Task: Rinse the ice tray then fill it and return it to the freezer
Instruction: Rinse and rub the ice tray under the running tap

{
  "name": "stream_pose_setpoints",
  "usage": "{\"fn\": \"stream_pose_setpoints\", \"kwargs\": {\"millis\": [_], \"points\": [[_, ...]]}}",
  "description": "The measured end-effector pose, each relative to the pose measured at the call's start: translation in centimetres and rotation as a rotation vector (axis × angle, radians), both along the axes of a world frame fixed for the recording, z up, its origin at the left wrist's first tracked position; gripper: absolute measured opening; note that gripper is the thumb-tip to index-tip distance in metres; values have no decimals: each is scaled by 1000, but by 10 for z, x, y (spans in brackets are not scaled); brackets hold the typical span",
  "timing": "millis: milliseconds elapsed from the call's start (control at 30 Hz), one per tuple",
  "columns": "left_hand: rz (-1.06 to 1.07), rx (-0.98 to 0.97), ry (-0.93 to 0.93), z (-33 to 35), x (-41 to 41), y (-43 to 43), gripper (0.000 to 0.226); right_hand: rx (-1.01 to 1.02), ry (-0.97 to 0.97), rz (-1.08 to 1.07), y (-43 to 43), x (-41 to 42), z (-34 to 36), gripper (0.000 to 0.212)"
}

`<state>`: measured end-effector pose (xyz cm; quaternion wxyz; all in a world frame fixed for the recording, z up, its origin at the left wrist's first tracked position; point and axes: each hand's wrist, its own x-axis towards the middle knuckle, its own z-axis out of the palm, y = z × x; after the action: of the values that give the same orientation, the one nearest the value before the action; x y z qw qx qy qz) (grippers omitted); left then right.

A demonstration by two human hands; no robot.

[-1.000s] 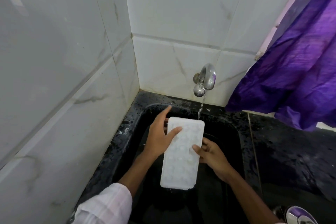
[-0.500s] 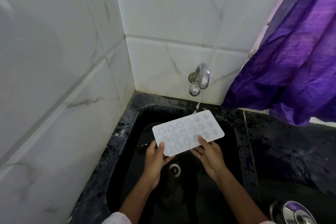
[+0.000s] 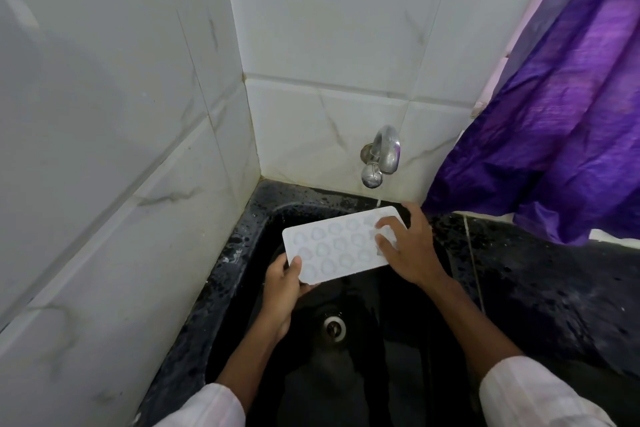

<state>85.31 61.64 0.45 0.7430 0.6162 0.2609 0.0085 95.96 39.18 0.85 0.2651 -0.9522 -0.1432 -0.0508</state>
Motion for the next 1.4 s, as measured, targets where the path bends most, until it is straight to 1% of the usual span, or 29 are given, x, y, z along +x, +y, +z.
{"fn": "stream_pose_setpoints", "kwargs": {"millis": [67,133,200,300,500,667,967,1133,1233,1333,1400], "points": [[-17,29,-7,4,-1,1,24,-98,2,60,-1,5,2,37],[-25,42,-11,7,-2,3,24,-169,31,99,1,8,7,35],[-22,47,-12,9,-4,4,23,-210,60,113,3,10,11,33],[-20,51,-12,11,-5,5,23,-253,84,164,5,10,14,35],[-17,51,-10,12,-10,7,23,-184,109,206,9,6,19,32],[-26,60,-26,14,-12,9,23,-216,160,203,10,6,18,37],[-11,50,-13,15,-11,6,24,-188,79,204,9,8,17,35],[-5,62,-26,15,-6,5,23,-201,99,207,8,11,11,36],[1,66,-21,13,-4,4,22,-193,70,210,6,14,9,33],[10,46,-10,13,-3,3,21,-155,102,229,1,16,7,34],[10,36,-9,13,0,3,21,-85,120,223,0,16,6,33]]}}
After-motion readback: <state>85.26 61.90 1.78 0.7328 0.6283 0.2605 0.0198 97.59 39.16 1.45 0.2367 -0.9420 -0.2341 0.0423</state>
